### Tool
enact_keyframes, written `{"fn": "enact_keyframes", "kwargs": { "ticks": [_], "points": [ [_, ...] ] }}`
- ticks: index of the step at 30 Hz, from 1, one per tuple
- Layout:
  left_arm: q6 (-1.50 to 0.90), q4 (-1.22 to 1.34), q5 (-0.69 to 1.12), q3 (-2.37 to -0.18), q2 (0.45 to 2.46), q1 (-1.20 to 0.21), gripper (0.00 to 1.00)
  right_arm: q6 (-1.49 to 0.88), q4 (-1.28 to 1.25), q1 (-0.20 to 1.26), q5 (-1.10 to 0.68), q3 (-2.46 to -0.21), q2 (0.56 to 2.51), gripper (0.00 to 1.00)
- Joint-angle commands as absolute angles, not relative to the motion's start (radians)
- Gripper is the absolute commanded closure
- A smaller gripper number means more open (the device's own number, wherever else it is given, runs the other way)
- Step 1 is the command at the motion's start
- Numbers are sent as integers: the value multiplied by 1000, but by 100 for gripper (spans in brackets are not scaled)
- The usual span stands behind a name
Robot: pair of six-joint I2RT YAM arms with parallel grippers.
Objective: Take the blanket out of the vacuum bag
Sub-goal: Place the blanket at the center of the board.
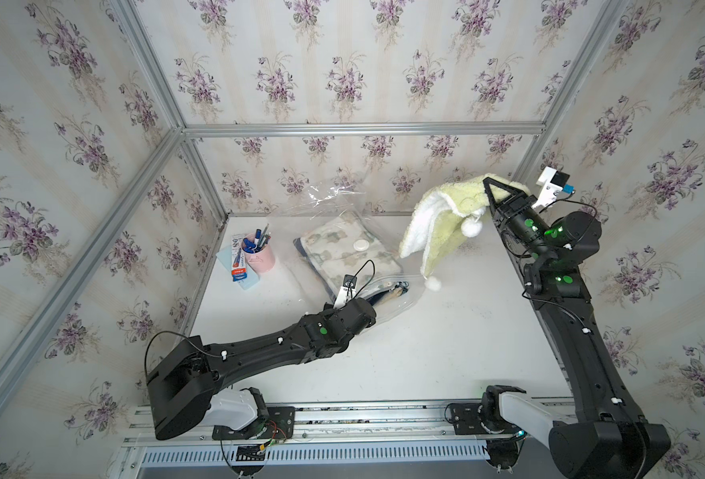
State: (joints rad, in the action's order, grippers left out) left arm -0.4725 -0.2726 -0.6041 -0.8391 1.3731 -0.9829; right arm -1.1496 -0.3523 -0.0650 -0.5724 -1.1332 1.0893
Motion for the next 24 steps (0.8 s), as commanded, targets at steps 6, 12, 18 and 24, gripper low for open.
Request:
{"fn": "enact_keyframes", "kwargs": {
  "ticks": [6, 12, 18, 24],
  "points": [
    [-471, -233, -612, -830, 1387, -979, 100, -1080, -286, -193, -560, -1039, 978, 100],
    [-482, -220, -612, -802, 1402, -959, 100, -1054, -284, -225, -555, -975, 992, 100],
    [-491, -219, -610, -754, 1369, -919, 100, -1038, -312, -250, -540, -951, 1028, 100],
    [-485, -223, -593, -746, 1370, -885, 100, -1022, -333, -283, -517, -974, 1085, 100]
  ]
}}
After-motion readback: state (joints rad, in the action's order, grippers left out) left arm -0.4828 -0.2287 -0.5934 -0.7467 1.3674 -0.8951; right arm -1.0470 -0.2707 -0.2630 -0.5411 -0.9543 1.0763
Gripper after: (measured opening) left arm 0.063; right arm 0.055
